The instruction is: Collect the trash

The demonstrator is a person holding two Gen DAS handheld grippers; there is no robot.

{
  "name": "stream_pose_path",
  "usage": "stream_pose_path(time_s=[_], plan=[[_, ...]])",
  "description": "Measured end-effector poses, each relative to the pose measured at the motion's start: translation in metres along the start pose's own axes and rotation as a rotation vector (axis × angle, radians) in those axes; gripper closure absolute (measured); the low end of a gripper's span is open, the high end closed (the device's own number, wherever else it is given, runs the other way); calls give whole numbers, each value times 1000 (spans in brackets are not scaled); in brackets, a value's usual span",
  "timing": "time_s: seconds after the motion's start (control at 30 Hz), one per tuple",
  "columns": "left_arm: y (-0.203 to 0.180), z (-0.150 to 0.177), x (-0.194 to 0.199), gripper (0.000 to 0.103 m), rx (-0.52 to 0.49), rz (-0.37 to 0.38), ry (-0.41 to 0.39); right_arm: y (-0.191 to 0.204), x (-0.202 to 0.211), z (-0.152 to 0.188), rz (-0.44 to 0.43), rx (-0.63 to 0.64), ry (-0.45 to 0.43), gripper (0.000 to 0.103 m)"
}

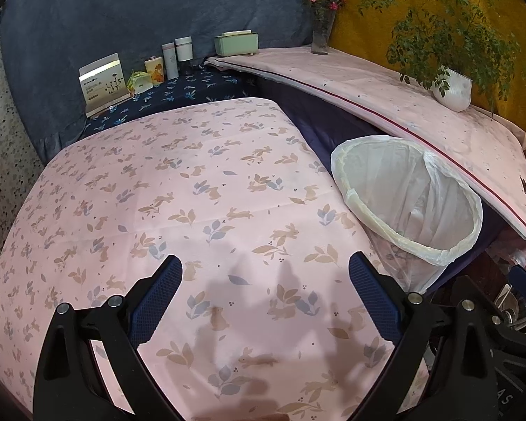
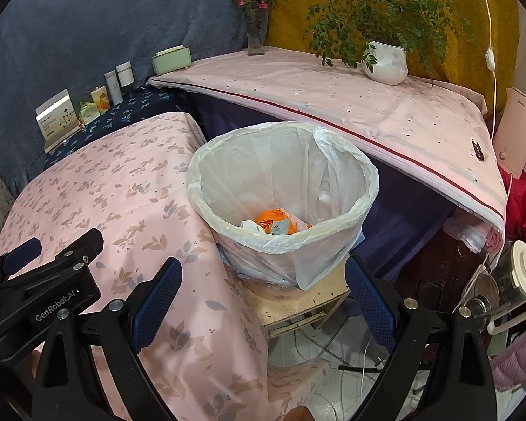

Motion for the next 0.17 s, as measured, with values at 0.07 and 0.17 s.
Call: stream_pose_path(time_s=[0.07, 0.17], plan=[[-2, -1, -1, 11, 1, 8, -1, -1, 0, -1, 4, -3, -1, 13], [-5, -2, -2, 11, -8, 19, -1, -3, 1, -2, 9, -9, -2, 13]])
Point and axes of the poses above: each gripper's, at about its wrist camera, not at the fingertips, and x roughly against the way its jaws point, y to its left, z to its underside, the point moved 2 cm from there along -x, roughly the way its jaws point, and after that the axes turned 2 degrees about -z, right-handed, at the moved point
